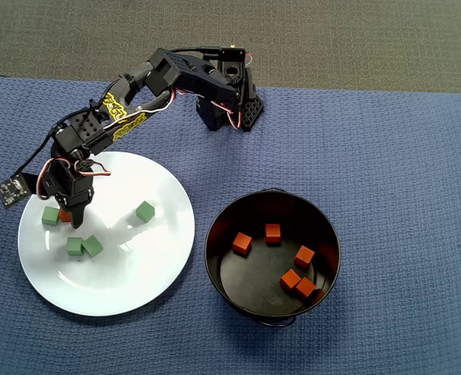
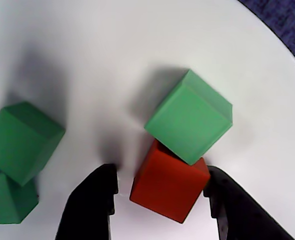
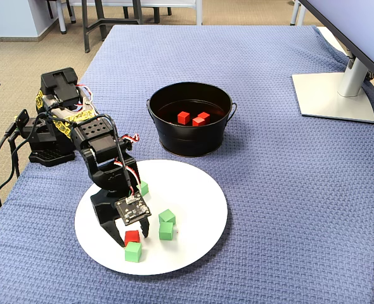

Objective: Pick up the red cubes from the white plate and place them in the black recipient

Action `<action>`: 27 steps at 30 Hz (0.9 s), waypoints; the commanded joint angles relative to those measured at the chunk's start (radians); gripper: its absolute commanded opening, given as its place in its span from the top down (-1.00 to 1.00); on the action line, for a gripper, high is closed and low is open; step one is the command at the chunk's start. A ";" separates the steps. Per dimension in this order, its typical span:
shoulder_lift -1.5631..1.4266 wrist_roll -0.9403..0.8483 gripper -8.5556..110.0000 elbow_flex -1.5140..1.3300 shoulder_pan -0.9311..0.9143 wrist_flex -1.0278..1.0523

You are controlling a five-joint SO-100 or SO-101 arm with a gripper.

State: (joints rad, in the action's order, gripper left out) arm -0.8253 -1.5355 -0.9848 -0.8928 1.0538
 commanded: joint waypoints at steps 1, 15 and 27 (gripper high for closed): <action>-0.092 0.008 0.69 0.000 0.032 0.000; -0.120 0.127 0.85 0.012 0.041 -0.015; -0.430 0.468 0.86 0.060 0.149 0.259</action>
State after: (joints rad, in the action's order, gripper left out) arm -1.0584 -1.1996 -0.9649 -0.8161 1.2487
